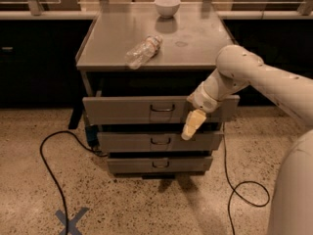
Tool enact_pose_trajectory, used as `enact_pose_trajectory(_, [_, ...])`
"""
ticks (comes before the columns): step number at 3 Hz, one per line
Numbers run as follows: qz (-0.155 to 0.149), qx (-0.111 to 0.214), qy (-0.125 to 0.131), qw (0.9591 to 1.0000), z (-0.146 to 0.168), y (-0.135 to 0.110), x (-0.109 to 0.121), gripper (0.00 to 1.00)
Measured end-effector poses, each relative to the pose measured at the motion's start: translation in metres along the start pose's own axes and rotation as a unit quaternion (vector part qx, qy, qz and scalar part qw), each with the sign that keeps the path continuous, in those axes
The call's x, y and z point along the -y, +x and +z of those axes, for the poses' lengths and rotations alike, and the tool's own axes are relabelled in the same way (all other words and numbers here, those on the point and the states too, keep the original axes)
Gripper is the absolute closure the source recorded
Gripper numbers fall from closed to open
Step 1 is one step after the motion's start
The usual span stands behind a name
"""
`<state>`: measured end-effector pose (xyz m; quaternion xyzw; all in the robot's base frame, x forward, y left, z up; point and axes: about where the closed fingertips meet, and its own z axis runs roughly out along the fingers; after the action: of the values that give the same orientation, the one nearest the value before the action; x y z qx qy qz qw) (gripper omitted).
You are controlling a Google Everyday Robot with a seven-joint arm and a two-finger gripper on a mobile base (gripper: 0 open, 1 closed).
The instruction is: Close top drawer
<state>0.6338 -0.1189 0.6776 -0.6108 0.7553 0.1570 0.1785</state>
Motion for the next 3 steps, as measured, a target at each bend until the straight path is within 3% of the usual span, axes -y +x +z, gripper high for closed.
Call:
enact_pose_trajectory(1, [-0.010,-0.002,0.025,0.9996,-0.012,-0.017,0.027,0.00])
enact_pose_trajectory(2, [-0.022,-0.006,0.072,0.9972,-0.036,-0.040,0.072,0.00])
enact_pose_trajectory(3, [-0.025,-0.001,0.083,0.9962,-0.045,-0.046,0.080,0.00])
